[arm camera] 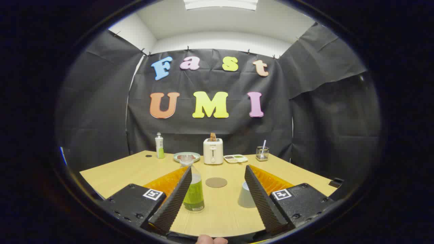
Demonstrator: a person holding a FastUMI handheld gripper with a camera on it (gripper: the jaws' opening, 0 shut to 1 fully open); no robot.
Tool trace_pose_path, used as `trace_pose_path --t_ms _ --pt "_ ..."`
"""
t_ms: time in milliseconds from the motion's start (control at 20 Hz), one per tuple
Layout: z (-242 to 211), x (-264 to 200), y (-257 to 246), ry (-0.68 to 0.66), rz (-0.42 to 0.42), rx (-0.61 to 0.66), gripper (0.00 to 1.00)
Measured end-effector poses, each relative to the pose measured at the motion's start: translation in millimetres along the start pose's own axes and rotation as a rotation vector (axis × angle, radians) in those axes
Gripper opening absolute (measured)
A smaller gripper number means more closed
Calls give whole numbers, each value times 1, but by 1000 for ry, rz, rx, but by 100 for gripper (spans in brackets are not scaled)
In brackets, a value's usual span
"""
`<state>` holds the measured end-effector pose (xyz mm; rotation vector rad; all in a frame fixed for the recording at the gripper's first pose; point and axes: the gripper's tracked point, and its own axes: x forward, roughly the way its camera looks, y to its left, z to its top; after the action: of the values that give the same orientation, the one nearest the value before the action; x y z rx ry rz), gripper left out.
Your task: Take the bottle from table, then pour the juice into the cup, finally place the bottle on the coaster
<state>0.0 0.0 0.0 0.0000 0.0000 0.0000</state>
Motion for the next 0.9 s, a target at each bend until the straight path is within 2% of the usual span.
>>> trace_pose_path --t_ms 900 --pt "-6 -9 28 9 10 -33 100"
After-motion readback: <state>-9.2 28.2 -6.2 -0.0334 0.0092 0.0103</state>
